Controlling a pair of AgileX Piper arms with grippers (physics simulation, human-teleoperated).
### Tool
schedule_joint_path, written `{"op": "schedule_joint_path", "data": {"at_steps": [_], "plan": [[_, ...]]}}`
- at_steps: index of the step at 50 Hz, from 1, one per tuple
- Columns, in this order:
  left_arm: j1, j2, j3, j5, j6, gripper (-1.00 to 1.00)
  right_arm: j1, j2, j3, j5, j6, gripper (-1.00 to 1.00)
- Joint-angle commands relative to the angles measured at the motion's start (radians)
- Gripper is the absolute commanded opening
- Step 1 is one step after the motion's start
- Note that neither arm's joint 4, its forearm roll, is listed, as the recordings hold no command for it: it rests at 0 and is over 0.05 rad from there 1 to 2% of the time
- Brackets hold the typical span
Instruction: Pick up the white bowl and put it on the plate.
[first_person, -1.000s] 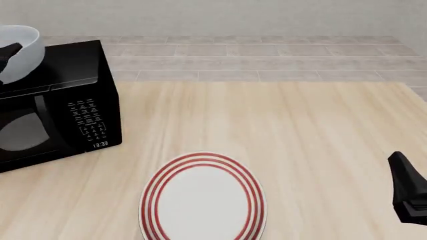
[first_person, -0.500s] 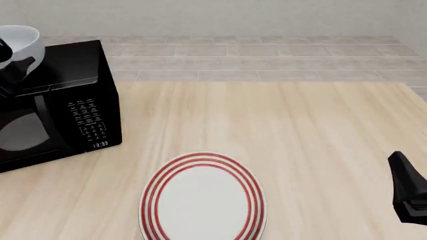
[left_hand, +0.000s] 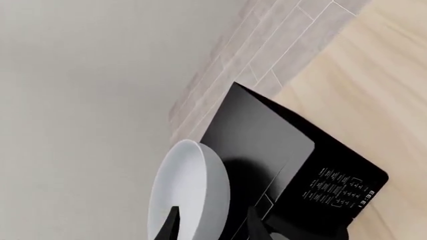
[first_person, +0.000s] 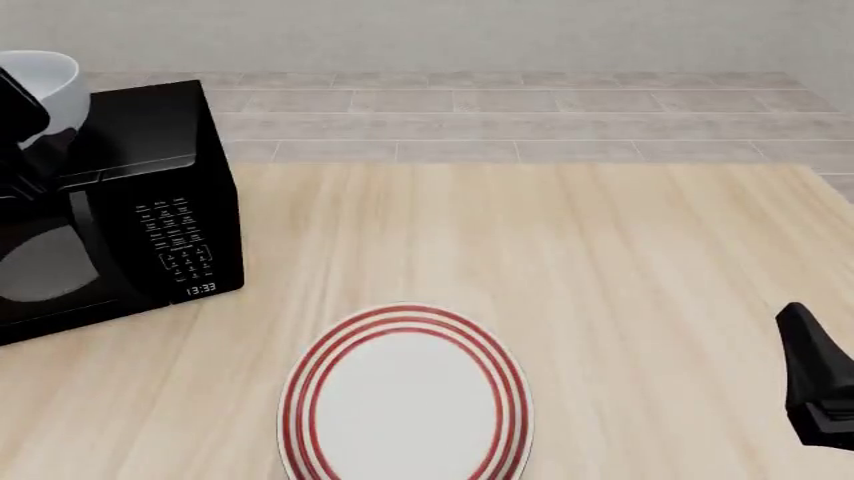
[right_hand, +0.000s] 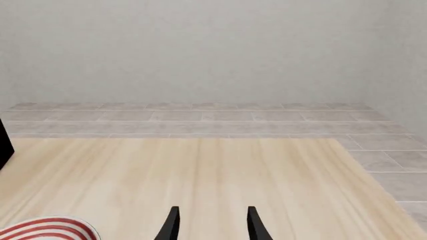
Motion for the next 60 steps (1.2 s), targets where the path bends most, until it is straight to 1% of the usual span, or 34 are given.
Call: {"op": "schedule_joint_path", "data": {"at_steps": [1, 18, 28, 36, 40, 60], "plan": [[0.019, 0.041, 0.006, -0.033, -0.002, 1.00, 0.000, 0.000, 0.000, 0.000, 0.000, 1.00], [0.043, 0.102, -0.003, -0.073, -0.009, 1.00, 0.000, 0.000, 0.000, 0.000, 0.000, 1.00], [0.069, 0.159, -0.014, -0.117, -0.007, 1.00, 0.000, 0.000, 0.000, 0.000, 0.000, 1.00], [0.070, 0.177, -0.009, -0.128, -0.008, 1.00, 0.000, 0.000, 0.000, 0.000, 0.000, 1.00], [0.077, 0.198, -0.027, -0.128, -0.015, 1.00, 0.000, 0.000, 0.000, 0.000, 0.000, 1.00], [0.098, 0.253, -0.042, -0.153, -0.022, 1.00, 0.000, 0.001, 0.000, 0.000, 0.000, 1.00]]}}
